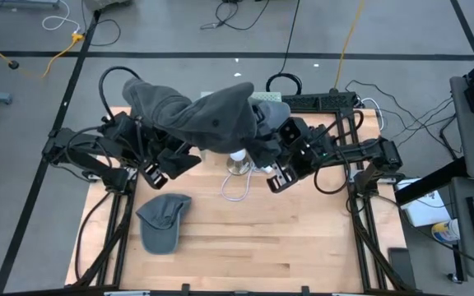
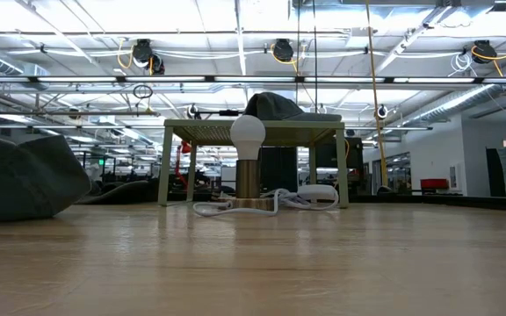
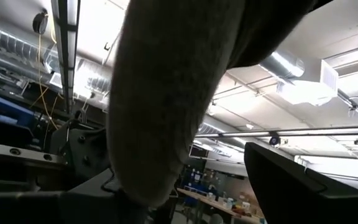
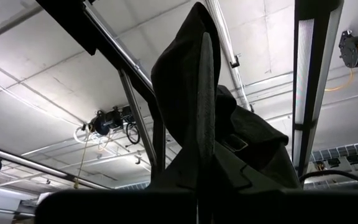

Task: Pick & Place hat
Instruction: Put the right black cap on the shelf

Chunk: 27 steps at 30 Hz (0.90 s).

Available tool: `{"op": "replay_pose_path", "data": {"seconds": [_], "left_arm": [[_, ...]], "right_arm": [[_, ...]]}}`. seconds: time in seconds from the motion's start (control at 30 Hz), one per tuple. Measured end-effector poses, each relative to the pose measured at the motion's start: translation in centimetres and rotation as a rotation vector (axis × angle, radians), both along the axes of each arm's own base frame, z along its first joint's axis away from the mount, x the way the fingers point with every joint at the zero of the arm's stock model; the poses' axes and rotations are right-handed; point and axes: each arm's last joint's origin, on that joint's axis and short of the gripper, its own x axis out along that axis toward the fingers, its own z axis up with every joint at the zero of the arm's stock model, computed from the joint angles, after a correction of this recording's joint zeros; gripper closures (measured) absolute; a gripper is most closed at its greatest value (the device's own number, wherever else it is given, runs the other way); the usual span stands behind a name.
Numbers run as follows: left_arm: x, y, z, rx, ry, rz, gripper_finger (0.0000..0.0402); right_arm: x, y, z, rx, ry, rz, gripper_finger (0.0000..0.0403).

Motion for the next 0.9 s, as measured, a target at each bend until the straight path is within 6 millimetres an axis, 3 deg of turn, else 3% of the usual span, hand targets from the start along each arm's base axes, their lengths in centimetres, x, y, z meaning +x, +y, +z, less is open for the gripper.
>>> {"op": "replay_pose_path", "data": {"seconds": [0.17,0.47,0.63,0.9], "left_arm": [[-0.01,0.01,0.01,-0.022,0.007,-0.016,0.021],[-0.09,-0.1,0.05,-0.009,0.002,-0.064,0.0378],[-0.16,-0.13,0.08,-0.022,0.009,-0.091,0.0382],[-0.36,-0.23,0.09,-0.054,0.048,-0.176,0.0387]], "right_arm": [[0.22,0.03,-0.13,-0.001,0.028,0.005,0.0384],[0.44,0.13,-0.28,0.005,0.063,0.03,0.0386],[0.5,0.21,-0.34,0.008,0.083,0.095,0.0343],[-0.16,0.03,0.22,-0.046,0.167,0.327,0.0211]]}}
